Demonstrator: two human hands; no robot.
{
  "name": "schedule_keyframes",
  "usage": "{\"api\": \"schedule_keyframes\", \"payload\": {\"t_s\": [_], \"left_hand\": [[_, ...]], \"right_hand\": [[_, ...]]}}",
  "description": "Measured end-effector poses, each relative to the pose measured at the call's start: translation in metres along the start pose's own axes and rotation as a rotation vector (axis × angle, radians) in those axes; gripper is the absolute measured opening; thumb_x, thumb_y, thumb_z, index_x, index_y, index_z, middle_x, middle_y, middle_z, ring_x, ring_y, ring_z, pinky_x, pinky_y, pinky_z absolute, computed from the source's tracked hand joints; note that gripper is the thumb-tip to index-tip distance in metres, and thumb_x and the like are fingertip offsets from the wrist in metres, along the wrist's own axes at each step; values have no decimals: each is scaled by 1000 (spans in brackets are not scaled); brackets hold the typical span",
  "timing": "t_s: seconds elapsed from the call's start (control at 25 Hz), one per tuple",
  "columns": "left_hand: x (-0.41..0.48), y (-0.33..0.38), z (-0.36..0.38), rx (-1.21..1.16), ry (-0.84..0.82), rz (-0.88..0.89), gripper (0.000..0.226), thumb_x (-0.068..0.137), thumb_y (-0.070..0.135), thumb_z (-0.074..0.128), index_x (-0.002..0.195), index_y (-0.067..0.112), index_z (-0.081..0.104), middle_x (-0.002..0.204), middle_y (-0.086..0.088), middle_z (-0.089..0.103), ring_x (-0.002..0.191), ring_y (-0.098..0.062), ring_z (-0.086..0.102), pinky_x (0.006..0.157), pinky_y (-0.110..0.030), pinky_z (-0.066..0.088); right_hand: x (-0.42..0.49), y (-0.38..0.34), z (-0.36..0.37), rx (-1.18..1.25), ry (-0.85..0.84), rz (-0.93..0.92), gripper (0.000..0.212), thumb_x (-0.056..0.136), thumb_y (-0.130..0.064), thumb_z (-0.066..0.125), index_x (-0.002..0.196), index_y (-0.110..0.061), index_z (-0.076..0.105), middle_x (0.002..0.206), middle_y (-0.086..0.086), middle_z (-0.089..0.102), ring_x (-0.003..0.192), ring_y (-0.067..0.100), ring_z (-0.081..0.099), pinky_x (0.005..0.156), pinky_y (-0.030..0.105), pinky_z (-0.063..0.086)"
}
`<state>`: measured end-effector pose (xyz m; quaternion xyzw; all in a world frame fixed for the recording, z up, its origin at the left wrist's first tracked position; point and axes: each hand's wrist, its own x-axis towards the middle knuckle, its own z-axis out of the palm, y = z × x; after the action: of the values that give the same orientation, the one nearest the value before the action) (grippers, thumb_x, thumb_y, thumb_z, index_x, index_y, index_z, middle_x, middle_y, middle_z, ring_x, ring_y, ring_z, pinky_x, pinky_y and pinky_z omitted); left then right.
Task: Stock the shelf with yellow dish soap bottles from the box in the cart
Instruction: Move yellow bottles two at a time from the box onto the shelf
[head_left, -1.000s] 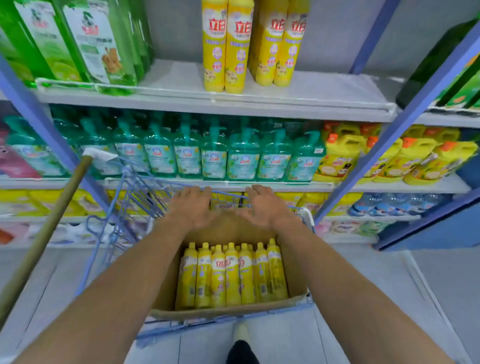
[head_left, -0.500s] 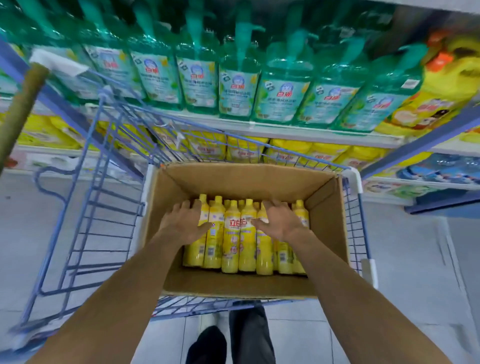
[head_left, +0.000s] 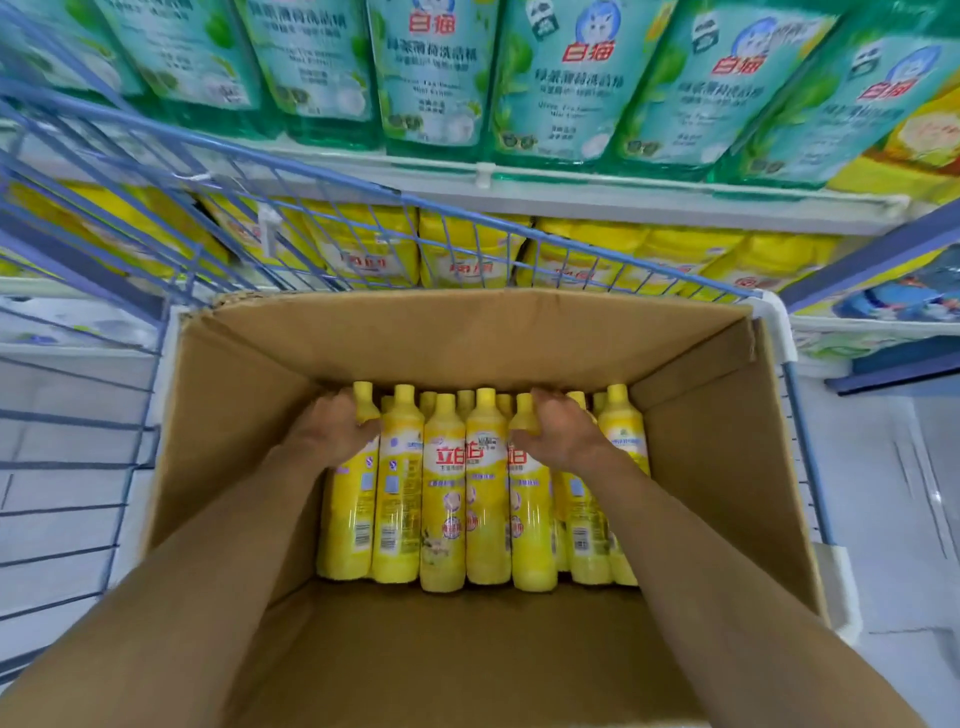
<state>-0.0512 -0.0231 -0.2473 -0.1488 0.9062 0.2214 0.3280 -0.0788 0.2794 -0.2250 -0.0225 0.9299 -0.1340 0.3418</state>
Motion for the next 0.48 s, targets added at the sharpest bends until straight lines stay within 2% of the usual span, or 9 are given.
{"api": "schedule_keyframes", "payload": {"t_s": [0.12, 0.2, 0.28, 0.36, 0.48], "left_hand": [[8, -3, 14, -122, 91, -50, 50, 83, 40, 74, 121, 9, 61, 123, -18, 65, 118, -41, 57, 94, -41, 48], [8, -5, 15, -220, 126, -89, 45, 75, 38, 80, 109, 11, 66, 115, -19, 66, 114, -42, 58, 88, -37, 47], [3, -7, 9, -297, 90, -113, 36, 66, 39, 83, 90, 18, 67, 106, -15, 69, 107, -36, 62, 79, -31, 46], [-9, -5, 0, -362, 42, -97, 28, 64, 33, 87, 78, 21, 65, 94, -8, 72, 95, -29, 68, 75, -31, 50], [-28, 0, -11, -436, 31, -56, 48, 49, 39, 86, 90, 18, 69, 90, -4, 72, 86, -24, 69, 75, -36, 58]], "right_hand": [[15, 5, 11, 48, 25, 20, 79, 81, -42, 77, 142, -9, 41, 139, 17, 54, 132, 36, 48, 98, 36, 43], [19, 9, 10, 129, 30, 52, 78, 73, -45, 83, 134, -13, 48, 124, 15, 62, 121, 35, 56, 84, 32, 43], [16, 10, 2, 232, 42, 65, 68, 67, -45, 87, 120, -14, 57, 106, 9, 66, 104, 30, 62, 78, 32, 48], [6, 7, -7, 331, 42, 51, 52, 66, -40, 89, 104, -14, 64, 96, 3, 70, 93, 23, 66, 80, 38, 56], [-10, -1, -8, 453, 40, 53, 49, 64, -39, 90, 100, -16, 66, 95, -1, 70, 93, 19, 67, 82, 36, 56]]}}
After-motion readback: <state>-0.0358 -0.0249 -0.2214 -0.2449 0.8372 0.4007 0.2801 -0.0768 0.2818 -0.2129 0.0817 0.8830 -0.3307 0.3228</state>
